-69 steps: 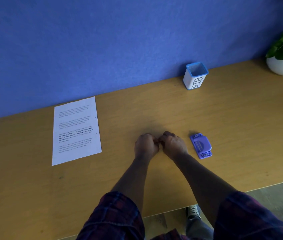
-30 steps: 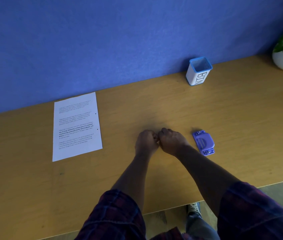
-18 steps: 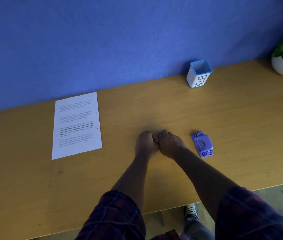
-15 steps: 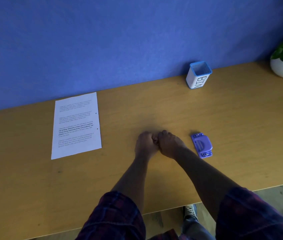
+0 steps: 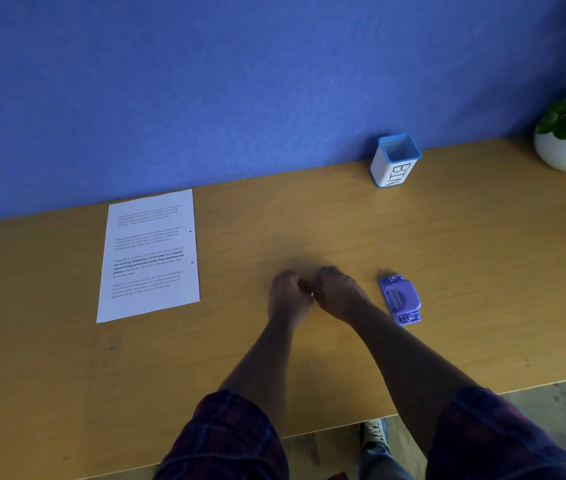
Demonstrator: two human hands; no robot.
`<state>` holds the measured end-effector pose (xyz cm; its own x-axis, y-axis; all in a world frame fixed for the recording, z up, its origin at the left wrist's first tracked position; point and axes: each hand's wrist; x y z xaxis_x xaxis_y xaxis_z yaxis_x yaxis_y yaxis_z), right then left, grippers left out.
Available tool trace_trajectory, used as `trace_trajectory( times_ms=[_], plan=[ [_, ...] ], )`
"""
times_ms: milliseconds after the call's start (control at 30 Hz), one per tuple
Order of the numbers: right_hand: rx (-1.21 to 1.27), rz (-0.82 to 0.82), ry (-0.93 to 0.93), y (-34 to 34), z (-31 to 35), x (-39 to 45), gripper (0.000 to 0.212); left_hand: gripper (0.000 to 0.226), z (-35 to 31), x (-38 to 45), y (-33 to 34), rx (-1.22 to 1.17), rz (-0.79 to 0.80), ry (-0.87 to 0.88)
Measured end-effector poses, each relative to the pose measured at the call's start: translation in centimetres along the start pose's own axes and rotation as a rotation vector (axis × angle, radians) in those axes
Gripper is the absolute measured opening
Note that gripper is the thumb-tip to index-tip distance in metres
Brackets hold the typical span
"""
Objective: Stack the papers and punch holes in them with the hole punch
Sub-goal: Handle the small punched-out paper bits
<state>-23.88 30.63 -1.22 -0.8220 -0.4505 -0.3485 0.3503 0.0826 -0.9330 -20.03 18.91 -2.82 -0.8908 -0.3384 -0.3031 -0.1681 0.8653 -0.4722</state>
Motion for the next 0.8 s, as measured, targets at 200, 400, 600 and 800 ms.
trace_trajectory(
  times_ms=[200, 400, 600, 800],
  plan=[
    [0.208, -0.007, 0.079, 0.1, -0.7, 0.1, 0.025, 0.003, -0.2, -0.3, 0.2, 0.011, -0.02, -0.001],
    [0.352, -0.057, 0.128, -0.3, -1.2, -0.3, 0.016, 0.008, -0.3, -0.1, 0.4, 0.084, -0.022, 0.048],
    [0.453, -0.12, 0.225, 0.8, -1.5, -0.5, 0.013, 0.013, 0.6, 0.8, -0.3, 0.059, 0.047, 0.077],
    [0.45, -0.136, 0.218, 0.9, -1.7, -0.3, 0.011, 0.004, 1.0, 1.0, -0.2, -0.033, 0.006, 0.059]
  ],
)
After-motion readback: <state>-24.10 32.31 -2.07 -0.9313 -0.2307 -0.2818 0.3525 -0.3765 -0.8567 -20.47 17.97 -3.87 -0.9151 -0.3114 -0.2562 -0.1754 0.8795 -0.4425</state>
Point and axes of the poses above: each hand's wrist, its own x-axis towards the middle knuckle, its own y-axis out of the palm, z = x × y, and after that the axes turned 14 degrees about -x, right-handed
